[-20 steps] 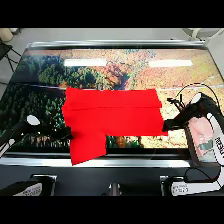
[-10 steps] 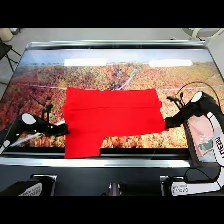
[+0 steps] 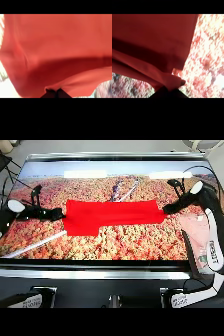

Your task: Fold the shirts.

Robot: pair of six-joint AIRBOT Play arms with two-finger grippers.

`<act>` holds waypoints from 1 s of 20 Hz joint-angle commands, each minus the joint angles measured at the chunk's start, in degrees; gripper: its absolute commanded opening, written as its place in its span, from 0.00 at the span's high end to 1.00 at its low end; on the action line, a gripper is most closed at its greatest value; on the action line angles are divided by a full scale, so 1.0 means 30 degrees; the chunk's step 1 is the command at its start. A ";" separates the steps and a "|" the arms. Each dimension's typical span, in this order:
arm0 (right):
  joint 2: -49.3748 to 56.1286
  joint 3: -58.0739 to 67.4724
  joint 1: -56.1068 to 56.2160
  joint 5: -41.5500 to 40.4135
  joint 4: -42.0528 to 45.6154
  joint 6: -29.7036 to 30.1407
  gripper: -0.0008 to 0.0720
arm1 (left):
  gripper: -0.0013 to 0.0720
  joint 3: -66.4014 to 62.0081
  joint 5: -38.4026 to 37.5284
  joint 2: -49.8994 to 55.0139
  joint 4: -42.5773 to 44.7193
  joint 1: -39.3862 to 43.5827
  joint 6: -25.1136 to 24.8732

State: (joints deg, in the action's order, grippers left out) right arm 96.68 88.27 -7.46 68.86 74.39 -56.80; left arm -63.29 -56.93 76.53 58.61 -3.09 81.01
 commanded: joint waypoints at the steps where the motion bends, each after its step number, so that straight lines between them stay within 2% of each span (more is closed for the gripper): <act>1: 0.2237 0.2732 0.0437 -0.2528 0.0007 -0.0940 0.97 | 0.96 -0.3665 0.0284 0.3512 -0.0066 -0.0736 -0.0015; 6: 0.4459 0.3526 0.0437 -0.4095 -0.1523 -0.1217 0.97 | 0.95 -0.8422 0.0270 0.8466 -0.0058 -0.0605 -0.0029; 9: 0.5246 0.3526 0.0437 -0.3745 -0.1858 -0.1202 0.97 | 0.95 -0.9114 0.0146 0.9959 -0.0066 -0.0590 -0.0007; 10: 0.5413 0.3526 0.0437 -0.3592 -0.2062 -0.1202 0.92 | 0.95 -0.9114 -0.0240 1.0207 -0.0066 -0.0590 0.0007; 11: 0.5486 0.3526 0.0437 -0.3497 -0.2251 -0.1202 0.75 | 0.90 -0.9114 -0.0765 1.0316 -0.0066 -0.0590 -0.0015; 13: 0.5209 0.3534 0.0342 -0.3344 -0.2557 -0.0918 0.26 | 0.31 -0.9340 -0.2069 1.0236 -0.0066 -0.0707 -0.0015; 14: 0.4954 0.3534 0.0211 -0.3111 -0.2659 -0.0532 0.11 | 0.26 -0.9610 -0.2849 1.0120 -0.0058 -0.0831 -0.0029; 15: 0.4714 0.3534 -0.0051 -0.2856 -0.2674 -0.0306 0.05 | 0.26 -0.9828 -0.3453 0.9930 -0.0058 -0.0911 -0.0022; 17: 0.4699 0.3526 -0.0736 -0.2113 -0.3264 -0.0342 0.04 | 0.26 -0.9923 -0.4073 0.9245 -0.0066 -0.0947 -0.0022; 20: 0.5632 0.3526 -0.1530 -0.0211 -0.6892 -0.0408 0.04 | 0.26 -0.9923 -0.4029 0.8000 -0.0066 -0.0372 -0.0029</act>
State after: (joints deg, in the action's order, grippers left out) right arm 112.05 98.85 -10.17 62.94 62.08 -58.41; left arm -92.62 -67.05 103.13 58.52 -5.23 80.97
